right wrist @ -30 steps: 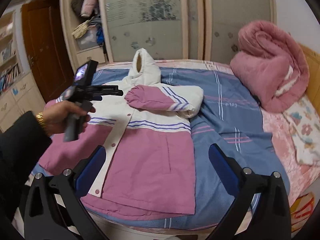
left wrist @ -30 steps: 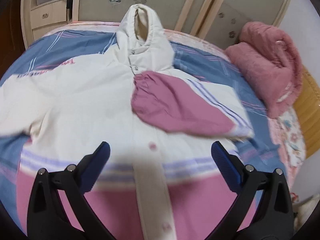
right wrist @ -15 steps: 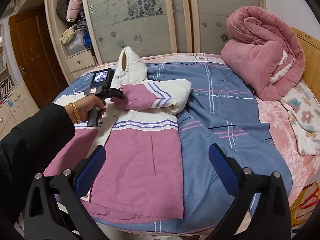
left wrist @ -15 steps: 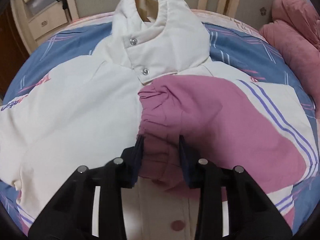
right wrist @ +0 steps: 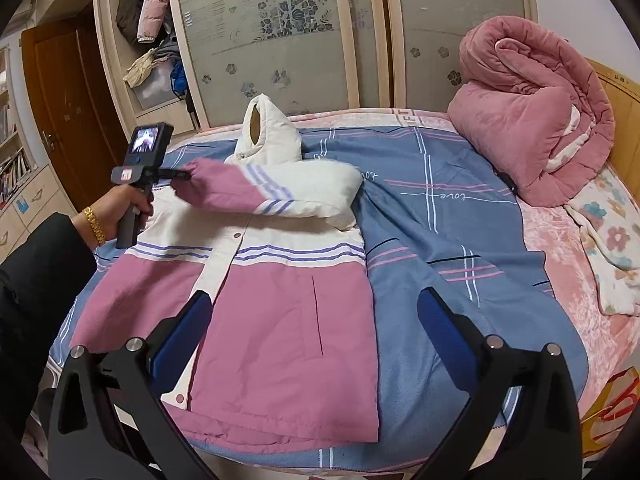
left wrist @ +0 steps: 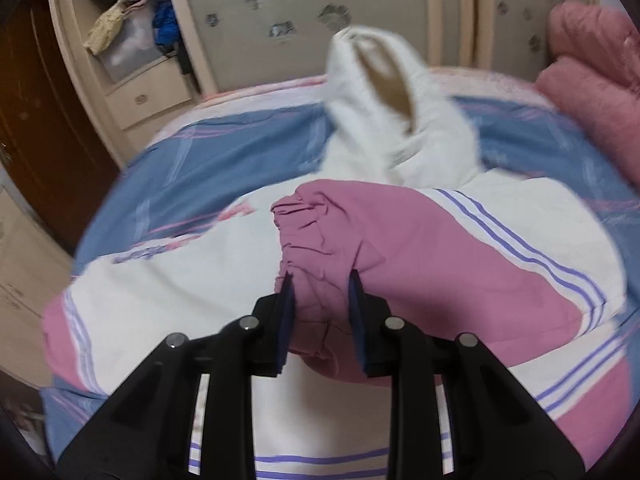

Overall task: Fold large clothes
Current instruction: 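Grasp the folded sleeve cuff with the left gripper, pull it further across, release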

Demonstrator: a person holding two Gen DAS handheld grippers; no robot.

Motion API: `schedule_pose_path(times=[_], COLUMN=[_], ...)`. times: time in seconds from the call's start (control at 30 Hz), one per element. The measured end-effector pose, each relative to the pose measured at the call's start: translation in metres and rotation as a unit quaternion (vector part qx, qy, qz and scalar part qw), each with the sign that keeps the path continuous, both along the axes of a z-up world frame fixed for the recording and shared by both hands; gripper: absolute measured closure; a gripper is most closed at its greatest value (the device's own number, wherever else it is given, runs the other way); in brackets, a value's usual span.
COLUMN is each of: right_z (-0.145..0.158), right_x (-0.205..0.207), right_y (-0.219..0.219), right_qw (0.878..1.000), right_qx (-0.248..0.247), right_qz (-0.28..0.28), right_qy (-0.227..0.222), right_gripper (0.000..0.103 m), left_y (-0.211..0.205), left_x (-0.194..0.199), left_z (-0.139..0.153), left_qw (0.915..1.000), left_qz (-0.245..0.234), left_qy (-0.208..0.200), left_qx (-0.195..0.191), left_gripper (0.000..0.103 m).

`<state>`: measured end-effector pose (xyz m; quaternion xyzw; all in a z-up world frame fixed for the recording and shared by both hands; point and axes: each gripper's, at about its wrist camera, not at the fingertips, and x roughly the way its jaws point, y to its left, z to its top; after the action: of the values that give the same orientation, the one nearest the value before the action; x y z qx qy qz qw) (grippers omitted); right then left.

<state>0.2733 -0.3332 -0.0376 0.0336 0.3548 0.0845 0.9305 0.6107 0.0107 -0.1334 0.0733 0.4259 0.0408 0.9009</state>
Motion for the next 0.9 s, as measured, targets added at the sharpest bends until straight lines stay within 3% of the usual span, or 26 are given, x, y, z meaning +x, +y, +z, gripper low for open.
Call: schedule_pose_path(times=[0.07, 0.1, 0.13, 0.2, 0.27, 0.37, 0.47, 0.63, 0.73, 0.9], right_z=[0.001, 0.002, 0.003, 0.003, 0.005, 0.008, 0.012, 0.016, 0.019, 0.024], right_x=[-0.001, -0.002, -0.003, -0.003, -0.005, -0.008, -0.012, -0.021, -0.029, -0.040], right_y=[0.001, 0.002, 0.004, 0.006, 0.009, 0.013, 0.019, 0.030, 0.036, 0.043], right_qw=[1.000, 1.000, 1.000, 1.000, 1.000, 1.000, 0.999, 0.999, 0.999, 0.998], right_qx=[-0.001, -0.003, -0.004, -0.008, -0.011, -0.015, -0.018, -0.026, -0.034, -0.044], right_qz=[0.002, 0.003, 0.005, 0.008, 0.010, 0.014, 0.020, 0.028, 0.030, 0.030], right_qy=[-0.001, -0.002, -0.004, -0.004, -0.006, -0.011, -0.018, -0.024, -0.029, -0.036], right_gripper=[0.001, 0.001, 0.001, 0.001, 0.001, 0.001, 0.001, 0.001, 0.001, 0.001], left_y=[0.014, 0.022, 0.026, 0.030, 0.034, 0.036, 0.038, 0.042, 0.037, 0.022], left_x=[0.002, 0.003, 0.004, 0.001, -0.005, -0.031, -0.081, -0.206, -0.272, -0.353], left_z=[-0.018, -0.033, -0.044, -0.060, -0.066, -0.045, -0.006, 0.047, 0.060, 0.063], left_qw=[0.9998, 0.9993, 0.9989, 0.9970, 0.9957, 0.9938, 0.9945, 0.9957, 0.9938, 0.9934], left_qz=[0.013, 0.026, 0.032, 0.047, 0.037, 0.035, 0.041, 0.024, 0.013, -0.002], left_qy=[0.017, 0.026, 0.029, 0.031, 0.025, -0.022, -0.061, -0.088, -0.092, -0.079], left_qx=[0.003, 0.009, 0.016, 0.052, 0.081, 0.103, 0.075, -0.020, -0.061, -0.083], left_gripper=[0.071, 0.062, 0.038, 0.002, 0.002, 0.002, 0.002, 0.002, 0.002, 0.002])
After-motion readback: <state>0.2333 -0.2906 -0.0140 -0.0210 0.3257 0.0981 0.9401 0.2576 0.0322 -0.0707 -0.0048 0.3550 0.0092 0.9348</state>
